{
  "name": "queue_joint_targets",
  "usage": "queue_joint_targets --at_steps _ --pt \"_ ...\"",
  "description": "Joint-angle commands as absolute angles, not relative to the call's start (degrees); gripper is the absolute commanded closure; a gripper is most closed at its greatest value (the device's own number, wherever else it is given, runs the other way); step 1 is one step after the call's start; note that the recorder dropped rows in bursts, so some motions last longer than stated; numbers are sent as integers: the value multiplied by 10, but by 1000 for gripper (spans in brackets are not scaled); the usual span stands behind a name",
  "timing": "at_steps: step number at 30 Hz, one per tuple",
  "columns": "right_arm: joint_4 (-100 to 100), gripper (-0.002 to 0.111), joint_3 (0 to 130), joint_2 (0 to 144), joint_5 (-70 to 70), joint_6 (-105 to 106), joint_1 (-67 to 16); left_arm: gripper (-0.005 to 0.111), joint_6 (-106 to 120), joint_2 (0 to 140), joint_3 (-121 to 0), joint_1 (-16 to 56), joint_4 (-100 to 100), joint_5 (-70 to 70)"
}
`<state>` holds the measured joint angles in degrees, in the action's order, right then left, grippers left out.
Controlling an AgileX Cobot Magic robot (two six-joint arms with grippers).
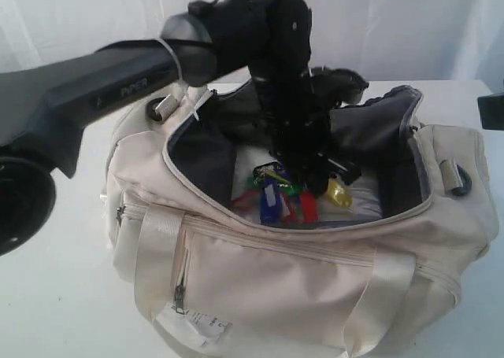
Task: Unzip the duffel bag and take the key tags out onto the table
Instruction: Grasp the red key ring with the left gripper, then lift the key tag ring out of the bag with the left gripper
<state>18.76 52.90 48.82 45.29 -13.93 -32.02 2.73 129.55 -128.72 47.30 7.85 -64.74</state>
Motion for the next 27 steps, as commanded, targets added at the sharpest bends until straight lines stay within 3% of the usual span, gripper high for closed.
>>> queue_joint_targets --at_steps 1,27 --pt "189 108 526 487 445 -140 -320 106 93 1241 -1311 474 81 -700" --pt "206 108 526 487 437 -137 -320 106 210 1187 -1285 470 72 -700"
